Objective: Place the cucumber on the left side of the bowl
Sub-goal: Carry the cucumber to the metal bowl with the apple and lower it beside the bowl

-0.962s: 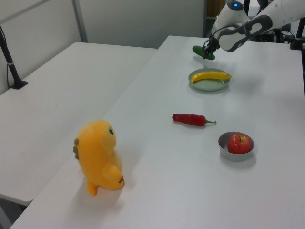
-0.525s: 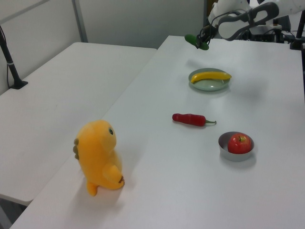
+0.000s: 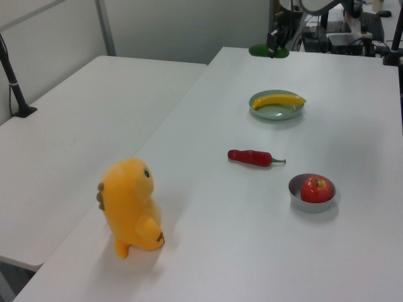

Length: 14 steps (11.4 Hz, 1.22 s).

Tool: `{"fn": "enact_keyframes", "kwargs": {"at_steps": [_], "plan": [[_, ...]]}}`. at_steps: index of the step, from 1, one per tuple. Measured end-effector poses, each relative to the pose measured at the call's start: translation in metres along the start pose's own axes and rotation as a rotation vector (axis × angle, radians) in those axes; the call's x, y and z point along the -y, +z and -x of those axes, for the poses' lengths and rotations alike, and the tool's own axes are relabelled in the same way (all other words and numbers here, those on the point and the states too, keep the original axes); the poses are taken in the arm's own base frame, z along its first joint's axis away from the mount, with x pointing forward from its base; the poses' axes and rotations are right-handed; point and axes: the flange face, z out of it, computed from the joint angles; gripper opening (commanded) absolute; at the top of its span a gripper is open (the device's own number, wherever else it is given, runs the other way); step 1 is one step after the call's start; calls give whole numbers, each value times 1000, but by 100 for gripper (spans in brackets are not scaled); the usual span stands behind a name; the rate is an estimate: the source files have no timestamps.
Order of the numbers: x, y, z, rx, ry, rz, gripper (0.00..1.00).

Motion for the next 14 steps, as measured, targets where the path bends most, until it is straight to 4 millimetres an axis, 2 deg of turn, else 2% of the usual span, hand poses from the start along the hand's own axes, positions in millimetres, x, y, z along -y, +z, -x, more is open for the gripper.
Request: {"fn": "enact_keyframes", "kwargs": {"at_steps": [4,5,7,11,14], "plan": [[86,-15,40,108,-41,-36,16],[117,-18,53,124,-36,-49,16],[157,-18,73,146,4,-64,16],[221,-24,115,175,53,-72,16],[273,-34,171,215,-1,-90,16]]}}
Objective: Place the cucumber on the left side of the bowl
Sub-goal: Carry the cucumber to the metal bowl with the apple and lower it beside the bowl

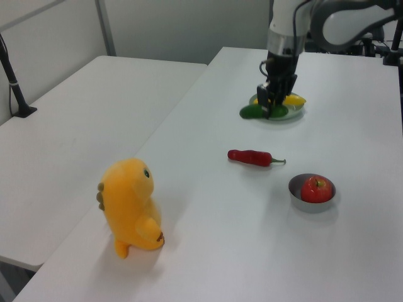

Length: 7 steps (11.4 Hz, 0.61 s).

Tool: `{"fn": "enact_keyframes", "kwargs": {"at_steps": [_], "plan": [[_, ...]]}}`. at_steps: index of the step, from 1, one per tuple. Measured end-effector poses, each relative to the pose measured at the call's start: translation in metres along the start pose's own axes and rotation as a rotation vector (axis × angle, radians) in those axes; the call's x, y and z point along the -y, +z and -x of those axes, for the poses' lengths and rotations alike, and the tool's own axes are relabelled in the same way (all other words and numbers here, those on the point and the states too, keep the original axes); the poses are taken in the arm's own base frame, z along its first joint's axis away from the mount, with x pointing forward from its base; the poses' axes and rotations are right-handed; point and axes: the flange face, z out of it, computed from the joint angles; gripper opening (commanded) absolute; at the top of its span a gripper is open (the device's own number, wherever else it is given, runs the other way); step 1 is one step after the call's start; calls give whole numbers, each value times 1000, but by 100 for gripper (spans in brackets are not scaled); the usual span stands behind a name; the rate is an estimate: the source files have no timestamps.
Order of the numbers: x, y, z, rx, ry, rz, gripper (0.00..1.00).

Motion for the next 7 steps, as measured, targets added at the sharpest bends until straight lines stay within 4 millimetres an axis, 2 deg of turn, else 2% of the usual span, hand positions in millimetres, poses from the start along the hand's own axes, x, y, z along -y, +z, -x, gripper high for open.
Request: {"fn": "enact_keyframes", "kwargs": {"at_steps": [3,7], "plan": [[51,18,55,46,-60,4,16],[86,25,96,72,-134,1,16]]}}
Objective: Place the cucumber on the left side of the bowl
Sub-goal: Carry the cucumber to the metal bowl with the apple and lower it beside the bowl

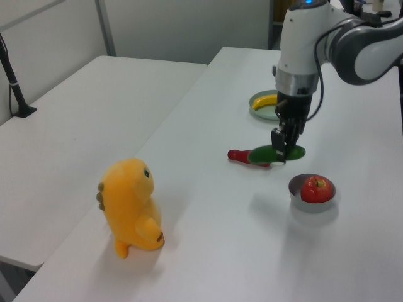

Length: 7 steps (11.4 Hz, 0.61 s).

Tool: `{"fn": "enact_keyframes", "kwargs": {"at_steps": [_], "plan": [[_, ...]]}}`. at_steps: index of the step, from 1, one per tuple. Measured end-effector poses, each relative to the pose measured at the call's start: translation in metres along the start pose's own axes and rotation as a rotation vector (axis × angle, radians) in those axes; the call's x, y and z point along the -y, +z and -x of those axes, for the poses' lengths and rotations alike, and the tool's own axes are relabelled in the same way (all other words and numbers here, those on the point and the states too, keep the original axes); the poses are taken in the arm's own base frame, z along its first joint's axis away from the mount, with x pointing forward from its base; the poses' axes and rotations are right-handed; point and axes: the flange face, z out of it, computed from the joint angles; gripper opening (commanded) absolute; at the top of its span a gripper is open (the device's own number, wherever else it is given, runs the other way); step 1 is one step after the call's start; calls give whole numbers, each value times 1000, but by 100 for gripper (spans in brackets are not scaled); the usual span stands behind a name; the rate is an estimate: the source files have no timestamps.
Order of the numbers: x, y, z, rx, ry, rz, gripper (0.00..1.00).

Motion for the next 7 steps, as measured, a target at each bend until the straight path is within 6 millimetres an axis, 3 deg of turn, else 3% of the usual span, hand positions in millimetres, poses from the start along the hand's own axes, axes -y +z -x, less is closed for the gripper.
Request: {"fn": "enact_keyframes", "kwargs": {"at_steps": [3,7], "plan": [[19,15,23,32,-45,10,18],[41,53,44,107,-122,25,18]]}}
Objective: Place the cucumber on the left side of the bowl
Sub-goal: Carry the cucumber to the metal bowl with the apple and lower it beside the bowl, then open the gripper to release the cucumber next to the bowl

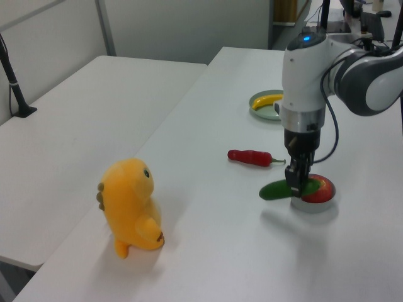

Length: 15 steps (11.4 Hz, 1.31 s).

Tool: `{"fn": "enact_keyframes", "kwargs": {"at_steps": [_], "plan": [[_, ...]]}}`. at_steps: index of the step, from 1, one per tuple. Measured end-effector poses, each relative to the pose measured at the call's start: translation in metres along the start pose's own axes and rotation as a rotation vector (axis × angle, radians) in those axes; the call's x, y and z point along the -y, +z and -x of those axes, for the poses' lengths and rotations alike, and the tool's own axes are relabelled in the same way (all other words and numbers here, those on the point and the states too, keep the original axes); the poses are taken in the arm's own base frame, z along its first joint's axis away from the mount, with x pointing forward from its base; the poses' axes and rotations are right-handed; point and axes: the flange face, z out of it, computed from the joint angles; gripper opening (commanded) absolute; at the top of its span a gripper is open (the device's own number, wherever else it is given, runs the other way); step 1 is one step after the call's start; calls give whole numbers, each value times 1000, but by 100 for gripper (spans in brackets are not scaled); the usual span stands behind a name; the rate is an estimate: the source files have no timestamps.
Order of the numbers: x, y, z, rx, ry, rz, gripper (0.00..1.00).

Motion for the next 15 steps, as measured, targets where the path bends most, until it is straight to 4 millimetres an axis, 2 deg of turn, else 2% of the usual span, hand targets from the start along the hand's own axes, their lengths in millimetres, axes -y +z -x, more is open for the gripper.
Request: {"fn": "enact_keyframes", "kwargs": {"at_steps": [5,6,8,10,11,13,14,15], "plan": [[16,32,24,57,-135,31,19],[17,35,27,58,-158,41,28],[20,41,32,61,-181,55,67],[19,47,33,71,-187,60,86],[18,50,34,77,-189,63,91],[17,54,35,85,-191,66,93],[17,54,35,85,-191,66,100],[17,54,35,85,-191,66,100]]}}
